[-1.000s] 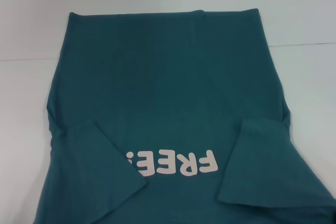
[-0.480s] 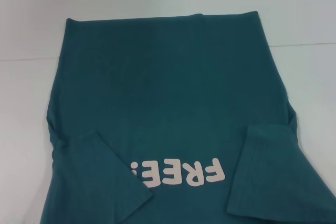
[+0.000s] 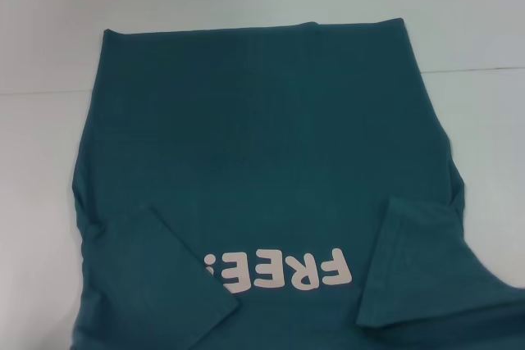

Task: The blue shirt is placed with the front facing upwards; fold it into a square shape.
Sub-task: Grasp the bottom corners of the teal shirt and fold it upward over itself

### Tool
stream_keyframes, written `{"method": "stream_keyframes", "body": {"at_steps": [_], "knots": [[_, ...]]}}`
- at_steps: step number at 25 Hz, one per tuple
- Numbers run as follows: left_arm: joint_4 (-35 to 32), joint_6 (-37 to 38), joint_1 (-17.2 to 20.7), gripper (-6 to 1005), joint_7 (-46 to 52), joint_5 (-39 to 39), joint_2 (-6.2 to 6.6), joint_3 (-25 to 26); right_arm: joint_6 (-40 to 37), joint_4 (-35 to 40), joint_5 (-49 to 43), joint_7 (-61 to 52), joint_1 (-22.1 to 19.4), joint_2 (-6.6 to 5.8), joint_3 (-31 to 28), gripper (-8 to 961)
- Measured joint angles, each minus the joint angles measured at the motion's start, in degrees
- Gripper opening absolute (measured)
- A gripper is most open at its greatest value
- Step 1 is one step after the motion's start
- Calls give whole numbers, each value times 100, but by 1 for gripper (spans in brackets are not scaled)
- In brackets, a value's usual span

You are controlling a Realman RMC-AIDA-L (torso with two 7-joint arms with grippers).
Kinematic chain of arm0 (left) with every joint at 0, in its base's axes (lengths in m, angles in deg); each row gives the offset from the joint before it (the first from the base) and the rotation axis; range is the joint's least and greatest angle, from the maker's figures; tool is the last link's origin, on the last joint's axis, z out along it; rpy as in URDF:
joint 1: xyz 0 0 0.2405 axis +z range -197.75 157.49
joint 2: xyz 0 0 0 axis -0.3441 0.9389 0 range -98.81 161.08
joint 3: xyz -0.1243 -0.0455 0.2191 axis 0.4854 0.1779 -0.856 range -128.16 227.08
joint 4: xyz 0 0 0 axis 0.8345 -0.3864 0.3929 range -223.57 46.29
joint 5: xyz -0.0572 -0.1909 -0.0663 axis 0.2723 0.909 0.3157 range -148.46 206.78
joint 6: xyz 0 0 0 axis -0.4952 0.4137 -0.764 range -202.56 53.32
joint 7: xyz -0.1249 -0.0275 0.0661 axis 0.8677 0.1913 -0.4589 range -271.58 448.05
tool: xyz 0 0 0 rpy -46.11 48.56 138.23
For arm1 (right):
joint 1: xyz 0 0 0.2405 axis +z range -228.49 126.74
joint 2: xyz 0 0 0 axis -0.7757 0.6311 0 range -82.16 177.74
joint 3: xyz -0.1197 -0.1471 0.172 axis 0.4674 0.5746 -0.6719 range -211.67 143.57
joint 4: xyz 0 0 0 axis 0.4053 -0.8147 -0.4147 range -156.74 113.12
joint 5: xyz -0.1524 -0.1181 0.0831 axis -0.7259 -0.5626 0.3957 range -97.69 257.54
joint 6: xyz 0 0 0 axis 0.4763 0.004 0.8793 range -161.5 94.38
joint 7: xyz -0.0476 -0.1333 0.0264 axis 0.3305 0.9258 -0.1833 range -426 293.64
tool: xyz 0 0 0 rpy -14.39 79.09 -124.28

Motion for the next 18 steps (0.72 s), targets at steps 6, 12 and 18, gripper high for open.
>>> {"method": "stream_keyframes", "body": {"at_steps": [6, 12, 18], "knots": [[225, -424, -167, 56, 160, 380, 72, 125, 649, -14, 5, -332, 475, 61, -296, 42], [608, -1034, -385, 56, 124, 709, 130, 281, 1111, -259, 21, -384, 779, 42, -400, 43], [952, -1744, -720, 56, -46, 922, 132, 252, 1582, -499, 292, -371, 1050, 54, -363, 42]]}}
